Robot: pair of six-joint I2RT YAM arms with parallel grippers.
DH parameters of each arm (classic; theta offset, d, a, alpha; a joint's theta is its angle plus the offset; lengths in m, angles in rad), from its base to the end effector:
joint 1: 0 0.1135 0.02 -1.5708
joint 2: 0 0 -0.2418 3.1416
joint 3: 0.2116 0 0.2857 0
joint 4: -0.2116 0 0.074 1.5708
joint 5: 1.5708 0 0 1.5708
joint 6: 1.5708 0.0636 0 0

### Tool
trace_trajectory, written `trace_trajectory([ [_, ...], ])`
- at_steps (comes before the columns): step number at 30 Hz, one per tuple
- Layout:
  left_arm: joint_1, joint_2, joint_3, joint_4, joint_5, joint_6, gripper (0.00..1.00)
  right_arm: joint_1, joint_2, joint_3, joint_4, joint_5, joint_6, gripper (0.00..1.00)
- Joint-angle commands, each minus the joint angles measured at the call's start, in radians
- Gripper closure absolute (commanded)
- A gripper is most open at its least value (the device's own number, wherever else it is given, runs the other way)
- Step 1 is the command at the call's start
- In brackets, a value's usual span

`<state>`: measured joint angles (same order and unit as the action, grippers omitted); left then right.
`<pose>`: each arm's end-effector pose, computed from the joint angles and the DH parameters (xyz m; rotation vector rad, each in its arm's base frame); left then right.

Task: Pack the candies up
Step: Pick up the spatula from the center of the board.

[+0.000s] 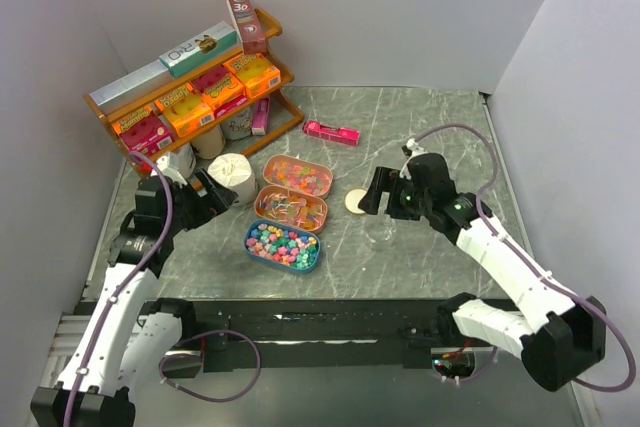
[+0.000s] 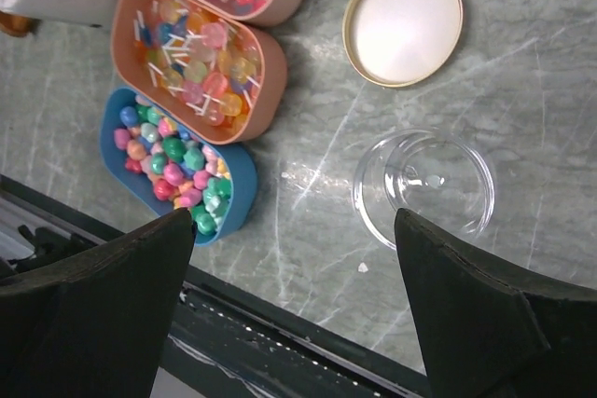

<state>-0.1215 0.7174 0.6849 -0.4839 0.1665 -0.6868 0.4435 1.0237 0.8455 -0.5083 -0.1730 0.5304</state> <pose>0.2348 -0.0393 0.2559 -0.4984 2.0901 -0.6560 0.2531 0.1324 0.2429 0.0057 2.3455 0.6987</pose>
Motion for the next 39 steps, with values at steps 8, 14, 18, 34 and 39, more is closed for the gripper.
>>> trace_trajectory([
  [8,-0.001,0.065,0.033,-0.048,0.030,-0.095,0.06,0.012,0.159,0.158,-0.212,0.320,0.092,0.06],
  [14,-0.001,0.089,0.050,-0.005,0.056,-0.091,0.05,-0.153,0.136,0.081,-0.243,0.445,0.190,0.06],
  [18,-0.001,0.112,0.070,0.036,0.082,-0.051,0.04,-0.288,0.169,0.038,-0.142,0.402,0.149,0.09],
  [34,-0.001,0.152,0.094,0.102,0.105,0.001,0.04,-0.417,0.499,0.105,-0.064,0.368,0.114,0.31],
  [39,-0.001,0.165,0.117,0.085,0.102,0.023,0.03,-0.425,0.582,0.130,-0.041,0.371,0.086,0.37],
])
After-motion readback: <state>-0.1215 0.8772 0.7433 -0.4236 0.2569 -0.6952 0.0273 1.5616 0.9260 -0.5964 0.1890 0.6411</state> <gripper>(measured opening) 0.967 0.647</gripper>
